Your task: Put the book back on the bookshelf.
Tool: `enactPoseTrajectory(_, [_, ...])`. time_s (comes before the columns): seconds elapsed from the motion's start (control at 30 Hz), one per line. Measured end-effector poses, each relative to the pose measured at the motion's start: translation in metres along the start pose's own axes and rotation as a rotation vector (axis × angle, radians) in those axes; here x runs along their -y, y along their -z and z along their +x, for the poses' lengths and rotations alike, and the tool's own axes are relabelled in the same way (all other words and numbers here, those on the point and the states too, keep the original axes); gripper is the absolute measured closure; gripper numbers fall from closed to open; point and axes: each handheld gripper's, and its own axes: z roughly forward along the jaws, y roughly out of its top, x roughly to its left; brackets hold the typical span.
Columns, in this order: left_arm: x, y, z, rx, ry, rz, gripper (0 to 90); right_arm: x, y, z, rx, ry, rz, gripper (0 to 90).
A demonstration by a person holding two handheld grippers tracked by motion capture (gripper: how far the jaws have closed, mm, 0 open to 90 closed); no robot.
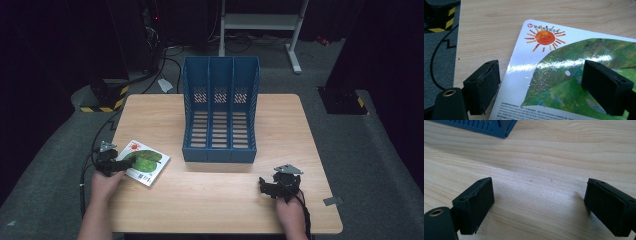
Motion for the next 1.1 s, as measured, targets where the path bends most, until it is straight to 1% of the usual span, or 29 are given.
enactPoseTrajectory(0.1, [0.0, 0.0, -0.001, 0.003, -0.008, 0.002, 16.2, 0.0, 0.0, 0.0, 0.0, 0.0, 0.0, 8.8])
enactPoseTrajectory(0.23, [0.001, 0.001, 0.0, 0.034, -0.015, 0.005, 16.3, 0.0, 0.0, 0.001, -0.004, -0.004, 0.002, 8.8])
enactPoseTrajectory(0.27, [0.001, 0.001, -0.001, 0.04, -0.028, 0.006, 16.4, 0.0, 0.0, 0.001, -0.004, -0.004, 0.002, 8.8])
enactPoseTrajectory(0.33, [0.001, 0.001, -0.003, 0.056, -0.049, 0.005, 16.5, 0.0, 0.0, 0.001, -0.004, -0.004, 0.002, 8.8])
enactPoseTrajectory(0.37, [0.001, 0.0, -0.005, 0.061, -0.044, -0.001, 16.5, 0.0, 0.0, 0.001, -0.005, -0.004, 0.002, 8.8])
enactPoseTrajectory(0.4, [0.002, 0.0, -0.006, 0.07, -0.054, -0.002, 16.5, 0.0, 0.0, 0.001, -0.005, -0.004, 0.002, 8.8])
enactPoseTrajectory(0.43, [0.003, 0.0, -0.008, 0.082, -0.055, -0.005, 16.6, 0.0, 0.0, 0.001, -0.004, -0.004, 0.002, 8.8])
enactPoseTrajectory(0.47, [0.003, 0.001, -0.008, 0.085, -0.063, -0.007, 16.6, 0.0, 0.0, 0.001, -0.004, -0.004, 0.002, 8.8])
enactPoseTrajectory(0.53, [0.005, 0.002, -0.012, 0.09, -0.066, -0.013, 17.0, 0.0, 0.0, 0.001, -0.005, -0.004, 0.002, 8.8])
enactPoseTrajectory(0.6, [0.007, 0.004, -0.015, 0.098, -0.076, -0.011, 17.3, 0.0, 0.0, 0.001, -0.008, 0.007, 0.0, 8.9])
enactPoseTrajectory(0.63, [0.007, 0.004, -0.016, 0.1, -0.073, -0.01, 17.5, 0.0, 0.0, 0.001, -0.008, 0.007, 0.0, 8.9])
enactPoseTrajectory(0.67, [0.008, 0.005, -0.017, 0.098, -0.08, -0.009, 17.7, 0.0, 0.0, 0.001, -0.008, 0.008, 0.0, 8.8])
enactPoseTrajectory(0.73, [0.009, 0.007, -0.02, 0.114, -0.079, -0.005, 18.1, 0.0, 0.0, 0.001, -0.009, 0.008, 0.0, 8.9])
enactPoseTrajectory(0.83, [0.01, 0.008, -0.024, 0.121, -0.084, -0.004, 18.6, 0.0, 0.0, 0.001, -0.01, 0.009, 0.0, 8.8])
enactPoseTrajectory(0.9, [0.011, 0.009, -0.028, 0.127, -0.099, 0.002, 18.8, 0.0, 0.0, 0.001, -0.011, 0.01, 0.0, 8.8])
enactPoseTrajectory(0.93, [0.012, 0.01, -0.031, 0.134, -0.098, 0.002, 19.0, 0.0, 0.0, 0.001, -0.011, 0.01, 0.0, 8.9])
enactPoseTrajectory(0.97, [0.013, 0.011, -0.032, 0.138, -0.11, 0.004, 19.2, 0.0, 0.0, 0.001, -0.01, 0.011, 0.002, 8.8])
enactPoseTrajectory(1.0, [0.013, 0.012, -0.034, 0.14, -0.114, 0.006, 19.5, 0.0, 0.0, 0.001, -0.011, 0.01, 0.003, 8.8])
enactPoseTrajectory(1.03, [0.014, 0.012, -0.036, 0.145, -0.108, 0.007, 19.6, 0.0, 0.0, 0.001, -0.011, 0.01, 0.003, 8.8])
enactPoseTrajectory(1.07, [0.015, 0.013, -0.037, 0.149, -0.114, 0.008, 19.7, 0.0, 0.0, 0.001, -0.011, 0.01, 0.003, 8.9])
enactPoseTrajectory(1.1, [0.015, 0.014, -0.039, 0.152, -0.112, 0.009, 19.8, 0.0, 0.0, 0.001, -0.011, 0.009, 0.003, 8.9])
